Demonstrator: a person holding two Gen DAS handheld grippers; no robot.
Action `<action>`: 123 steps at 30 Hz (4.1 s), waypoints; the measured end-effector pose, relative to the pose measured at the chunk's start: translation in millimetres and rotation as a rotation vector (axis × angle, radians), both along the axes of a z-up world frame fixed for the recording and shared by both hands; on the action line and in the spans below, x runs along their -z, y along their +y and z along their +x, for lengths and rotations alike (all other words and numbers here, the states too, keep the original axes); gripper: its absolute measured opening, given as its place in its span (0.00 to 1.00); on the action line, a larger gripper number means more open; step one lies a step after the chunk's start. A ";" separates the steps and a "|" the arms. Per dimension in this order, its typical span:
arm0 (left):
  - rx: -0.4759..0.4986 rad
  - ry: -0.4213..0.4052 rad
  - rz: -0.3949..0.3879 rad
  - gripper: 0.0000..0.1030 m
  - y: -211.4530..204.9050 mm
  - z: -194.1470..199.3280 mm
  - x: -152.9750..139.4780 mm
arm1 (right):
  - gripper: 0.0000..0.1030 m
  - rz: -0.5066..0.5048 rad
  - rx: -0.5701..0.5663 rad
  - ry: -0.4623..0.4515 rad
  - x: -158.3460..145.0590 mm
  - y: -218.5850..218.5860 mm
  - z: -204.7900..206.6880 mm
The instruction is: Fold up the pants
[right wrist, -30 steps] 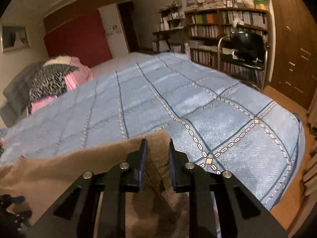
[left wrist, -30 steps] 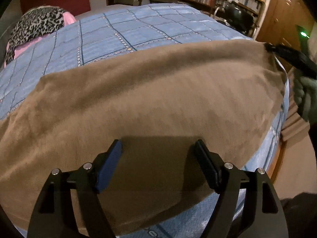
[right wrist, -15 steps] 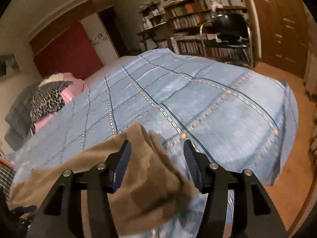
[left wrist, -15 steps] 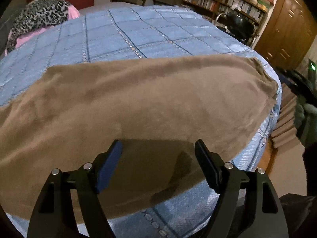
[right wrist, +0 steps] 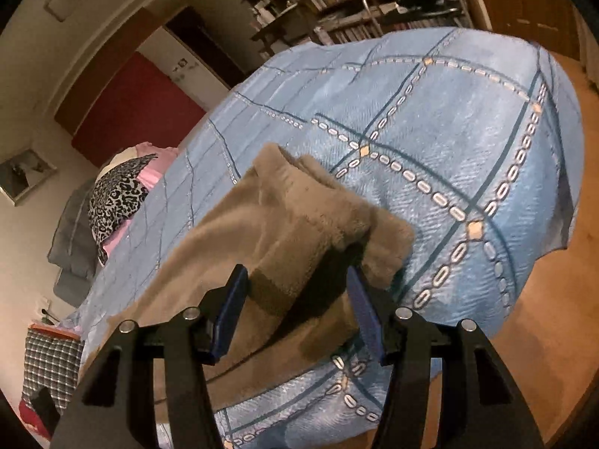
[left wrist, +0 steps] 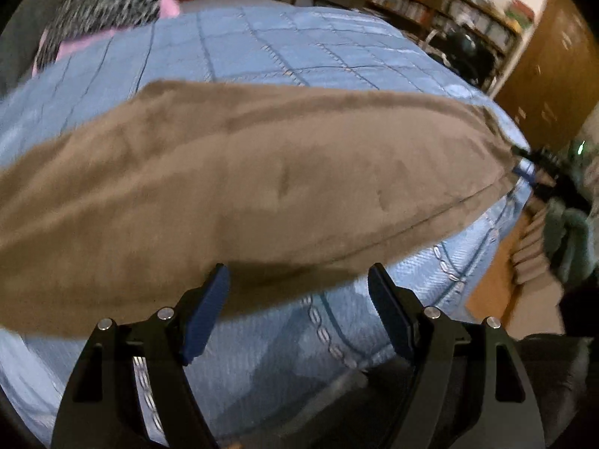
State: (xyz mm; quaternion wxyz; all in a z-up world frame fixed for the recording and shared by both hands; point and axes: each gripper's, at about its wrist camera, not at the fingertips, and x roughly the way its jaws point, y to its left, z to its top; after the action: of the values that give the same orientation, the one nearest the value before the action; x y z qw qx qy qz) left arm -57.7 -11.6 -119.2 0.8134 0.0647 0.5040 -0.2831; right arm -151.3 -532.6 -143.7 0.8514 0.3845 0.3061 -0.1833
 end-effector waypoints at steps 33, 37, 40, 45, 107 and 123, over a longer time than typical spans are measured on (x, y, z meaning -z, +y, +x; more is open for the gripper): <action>-0.505 0.342 -0.349 0.16 50.7 51.9 39.6 | 0.34 -0.003 0.037 0.007 9.7 -2.9 25.5; -0.503 0.336 -0.361 0.07 48.1 50.4 35.0 | 0.18 -0.023 0.041 0.007 6.2 -3.4 23.9; -0.480 0.309 -0.334 0.06 43.4 47.7 24.0 | 0.11 -0.038 0.043 -0.003 -1.8 -3.7 19.4; -0.418 0.270 -0.299 0.05 44.9 41.1 2.3 | 0.10 -0.090 0.045 -0.036 -27.0 1.9 1.2; -0.398 -0.112 0.025 0.60 82.1 83.8 -17.6 | 0.54 -0.545 0.013 0.209 -31.7 -8.2 84.0; -0.741 -0.164 0.077 0.61 241.1 102.3 2.6 | 0.55 -0.543 -0.127 0.219 -22.4 77.5 87.4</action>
State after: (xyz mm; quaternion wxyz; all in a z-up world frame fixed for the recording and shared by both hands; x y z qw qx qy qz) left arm 44.6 229.5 -121.9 0.8953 -0.0691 0.4365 0.0556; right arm -63.9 -455.1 -121.3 0.8948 0.1007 0.3592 -0.2453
